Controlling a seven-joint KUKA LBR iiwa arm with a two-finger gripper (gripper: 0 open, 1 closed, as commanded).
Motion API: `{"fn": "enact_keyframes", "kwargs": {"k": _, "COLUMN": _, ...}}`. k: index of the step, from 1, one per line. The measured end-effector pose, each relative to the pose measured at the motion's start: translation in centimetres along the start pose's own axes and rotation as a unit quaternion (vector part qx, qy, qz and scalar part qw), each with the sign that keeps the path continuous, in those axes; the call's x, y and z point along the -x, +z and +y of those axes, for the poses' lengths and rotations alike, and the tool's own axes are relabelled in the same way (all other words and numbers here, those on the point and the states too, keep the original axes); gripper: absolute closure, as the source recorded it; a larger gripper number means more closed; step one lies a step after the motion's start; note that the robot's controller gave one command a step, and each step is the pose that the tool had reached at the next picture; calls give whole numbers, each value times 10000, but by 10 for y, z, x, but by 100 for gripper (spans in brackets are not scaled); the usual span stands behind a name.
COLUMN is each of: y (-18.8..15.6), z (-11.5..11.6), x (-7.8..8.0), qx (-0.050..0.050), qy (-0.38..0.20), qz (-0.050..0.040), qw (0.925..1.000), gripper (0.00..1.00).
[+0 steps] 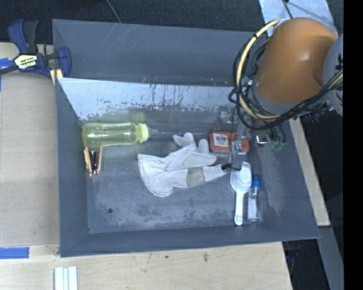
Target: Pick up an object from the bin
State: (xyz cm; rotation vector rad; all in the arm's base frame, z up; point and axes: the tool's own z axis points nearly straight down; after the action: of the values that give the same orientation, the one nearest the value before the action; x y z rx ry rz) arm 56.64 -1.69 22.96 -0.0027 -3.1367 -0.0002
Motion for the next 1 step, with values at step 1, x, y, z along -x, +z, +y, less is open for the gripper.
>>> {"fn": "enact_keyframes", "kwargs": {"k": 1, "y": -5, "z": 0, "x": 1, "qx": -1, "qy": 0, "qz": -44, "qw": 10000, "gripper": 0}}
